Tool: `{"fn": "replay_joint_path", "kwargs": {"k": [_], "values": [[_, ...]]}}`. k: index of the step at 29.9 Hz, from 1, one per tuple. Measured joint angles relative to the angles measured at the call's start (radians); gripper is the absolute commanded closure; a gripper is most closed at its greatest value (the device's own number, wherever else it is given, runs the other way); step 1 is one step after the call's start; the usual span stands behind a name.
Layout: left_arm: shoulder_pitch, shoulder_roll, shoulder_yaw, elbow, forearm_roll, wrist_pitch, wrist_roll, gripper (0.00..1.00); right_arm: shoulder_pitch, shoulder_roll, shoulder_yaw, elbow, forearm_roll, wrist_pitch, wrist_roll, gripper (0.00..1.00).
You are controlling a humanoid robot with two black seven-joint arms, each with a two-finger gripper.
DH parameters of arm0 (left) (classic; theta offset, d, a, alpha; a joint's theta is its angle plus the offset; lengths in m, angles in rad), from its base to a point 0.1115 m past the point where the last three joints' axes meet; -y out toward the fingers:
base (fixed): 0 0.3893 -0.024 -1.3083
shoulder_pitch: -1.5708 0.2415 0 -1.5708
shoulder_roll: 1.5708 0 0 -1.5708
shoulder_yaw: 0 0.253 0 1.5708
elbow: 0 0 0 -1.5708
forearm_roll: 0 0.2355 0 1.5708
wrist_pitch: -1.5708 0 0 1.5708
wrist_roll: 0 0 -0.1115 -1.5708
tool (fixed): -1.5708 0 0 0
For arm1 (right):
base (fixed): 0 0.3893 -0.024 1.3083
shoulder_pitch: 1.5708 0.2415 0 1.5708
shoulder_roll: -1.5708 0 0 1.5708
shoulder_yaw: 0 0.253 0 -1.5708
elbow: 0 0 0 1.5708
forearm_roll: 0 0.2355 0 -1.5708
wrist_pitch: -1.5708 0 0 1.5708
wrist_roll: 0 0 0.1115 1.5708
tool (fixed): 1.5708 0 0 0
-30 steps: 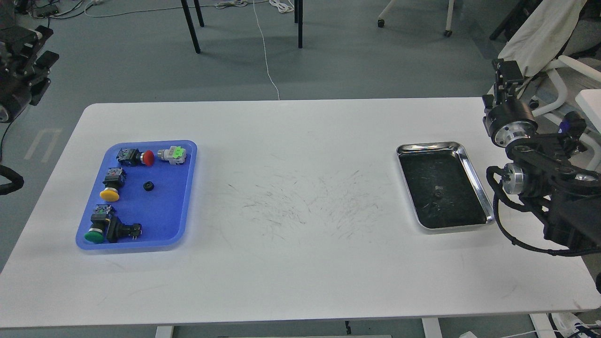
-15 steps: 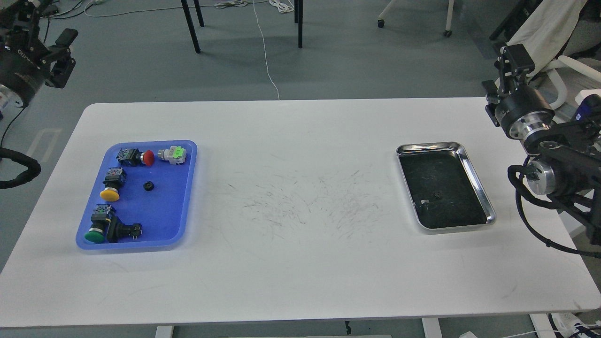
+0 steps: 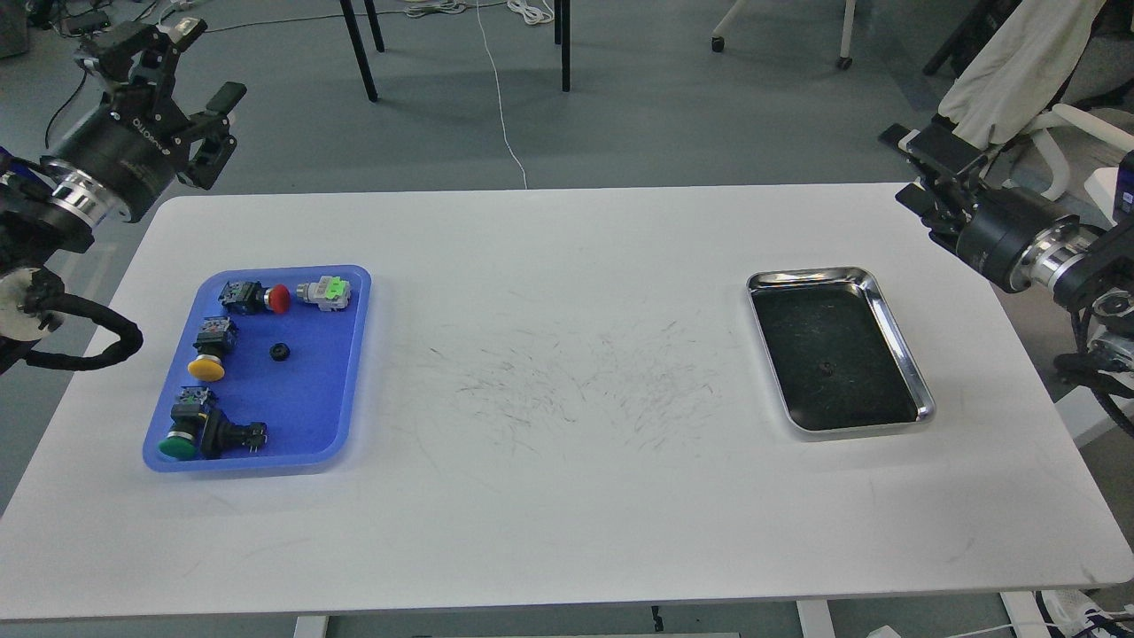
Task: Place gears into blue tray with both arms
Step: 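Move the right gripper over the steel tray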
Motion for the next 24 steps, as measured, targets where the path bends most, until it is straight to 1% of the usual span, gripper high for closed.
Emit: {"fn": "replay_joint_path", "kwargs": {"k": [5, 6, 7, 8, 13, 18, 22, 24], "values": [[0.001, -0.008, 0.011, 0.004, 0.002, 0.011, 0.0, 0.25, 0.148, 0.002, -0.222, 0.0, -0.104, 0.03, 0.0, 0.05], [0.003, -0.011, 0.012, 0.006, 0.003, 0.013, 0.0, 0.17, 0.176, 0.002, -0.263, -0.001, -0.126, 0.037, 0.0, 0.05], [0.003, -0.016, 0.012, 0.007, 0.003, 0.015, 0.0, 0.01, 0.196, 0.002, -0.294, -0.003, -0.145, 0.042, 0.0, 0.05], [0.003, -0.024, 0.012, 0.008, 0.003, 0.019, 0.0, 0.0, 0.215, 0.002, -0.325, -0.007, -0.165, 0.048, 0.001, 0.05], [0.007, -0.064, 0.012, 0.033, 0.002, 0.047, 0.0, 0.0, 0.246, 0.004, -0.397, -0.036, -0.266, 0.062, 0.002, 0.05], [0.008, -0.076, 0.009, 0.066, -0.001, 0.042, 0.0, 0.0, 0.243, 0.02, -0.436, -0.095, -0.298, 0.08, 0.003, 0.05], [0.008, -0.162, -0.006, 0.164, -0.011, 0.035, 0.0, 0.0, 0.222, 0.032, -0.444, -0.137, -0.336, 0.085, 0.005, 0.05], [0.008, -0.198, -0.022, 0.2, -0.012, 0.034, 0.008, 0.0, 0.204, 0.035, -0.445, -0.154, -0.361, 0.085, 0.005, 0.05]]}}
